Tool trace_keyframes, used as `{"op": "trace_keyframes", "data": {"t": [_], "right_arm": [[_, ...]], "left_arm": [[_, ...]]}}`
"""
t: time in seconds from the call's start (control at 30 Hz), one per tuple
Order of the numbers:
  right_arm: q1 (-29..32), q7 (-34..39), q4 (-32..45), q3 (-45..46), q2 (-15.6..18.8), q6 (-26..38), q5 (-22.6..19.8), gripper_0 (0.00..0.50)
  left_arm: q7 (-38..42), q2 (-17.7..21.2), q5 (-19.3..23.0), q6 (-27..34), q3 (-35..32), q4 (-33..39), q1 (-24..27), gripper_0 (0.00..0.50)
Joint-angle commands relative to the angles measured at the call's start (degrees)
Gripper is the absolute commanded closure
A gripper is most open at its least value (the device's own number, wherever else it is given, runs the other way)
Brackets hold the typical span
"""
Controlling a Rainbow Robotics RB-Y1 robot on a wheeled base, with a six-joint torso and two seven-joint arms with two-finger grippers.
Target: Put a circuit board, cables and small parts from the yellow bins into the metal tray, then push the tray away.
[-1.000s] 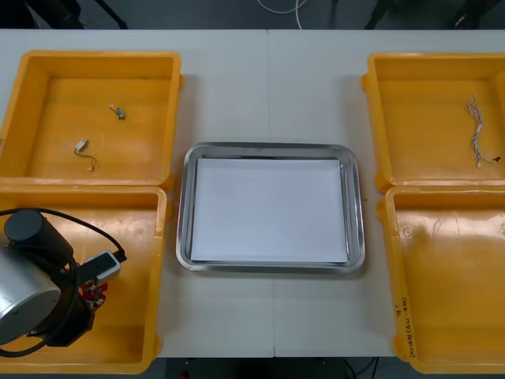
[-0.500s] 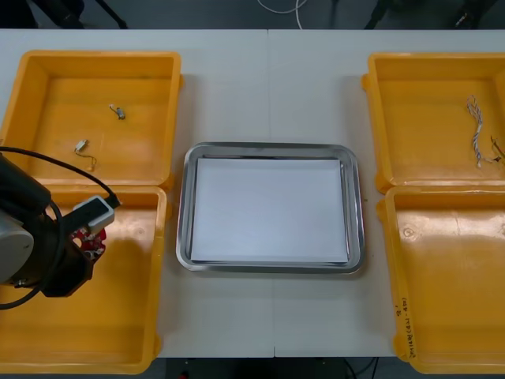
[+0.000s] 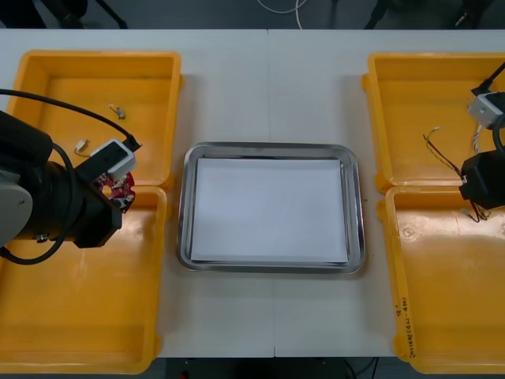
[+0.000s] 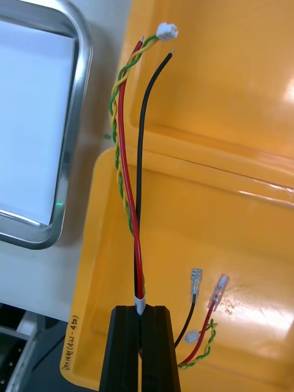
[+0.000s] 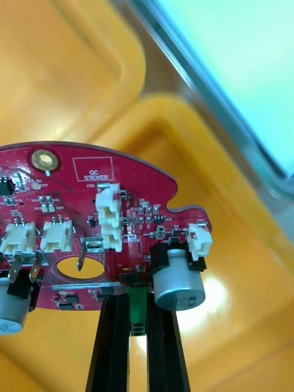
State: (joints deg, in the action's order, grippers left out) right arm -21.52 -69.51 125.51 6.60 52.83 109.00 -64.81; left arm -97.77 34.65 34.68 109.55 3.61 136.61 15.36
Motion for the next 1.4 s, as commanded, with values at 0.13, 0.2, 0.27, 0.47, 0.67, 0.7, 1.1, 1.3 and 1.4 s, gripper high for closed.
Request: {"op": "trace_keyframes", "data": {"t": [0.13, 0.2, 0.27, 0.47, 0.67, 0.7, 1.1, 1.3, 1.4], "right_arm": [[-6.2, -2.8, 2.4, -7.0, 2.5, -1.0, -0.6, 0.500], [-7.0, -3.3, 2.5, -8.4, 2.7, -1.4, -0.3, 0.500], [-7.2, -3.4, 2.5, -9.2, 3.2, -1.9, -0.2, 0.500], [-7.7, -4.4, 3.2, -11.2, 5.1, -3.5, -0.2, 0.500], [-7.7, -5.5, 3.4, -11.6, 6.1, -3.6, -0.5, 0.500], [-7.8, -5.7, 3.4, -11.8, 6.1, -3.6, -0.5, 0.500], [-11.0, -6.3, 4.5, -18.6, 6.4, -4.4, 3.2, 0.500], [-11.2, -6.4, 4.5, -19.3, 6.5, -4.6, 3.7, 0.500], [-11.2, -6.4, 4.5, -19.3, 6.7, -4.6, 3.6, 0.500]], "left_arm": [[3.7, -5.7, -3.6, 0.4, 1.8, 0.6, 7.2, 0.500], [4.4, -6.3, -6.1, 0.4, 5.1, -0.6, 8.7, 0.500], [5.1, -6.6, -7.3, 0.4, 7.3, -1.4, 9.8, 0.500], [12.5, -7.8, -6.6, 0.4, 13.4, -3.5, 13.3, 0.500], [19.6, -8.4, -4.6, 0.4, 20.0, -4.8, 15.8, 0.500], [20.3, -8.4, -4.4, 0.4, 20.7, -5.1, 16.0, 0.500], [27.5, -8.4, -4.0, 0.4, 30.9, -12.2, 21.2, 0.500], [27.8, -8.1, -4.0, 0.4, 33.9, -15.6, 22.3, 0.500], [28.1, -7.9, -4.1, 0.4, 35.5, -16.8, 22.9, 0.500]]}}
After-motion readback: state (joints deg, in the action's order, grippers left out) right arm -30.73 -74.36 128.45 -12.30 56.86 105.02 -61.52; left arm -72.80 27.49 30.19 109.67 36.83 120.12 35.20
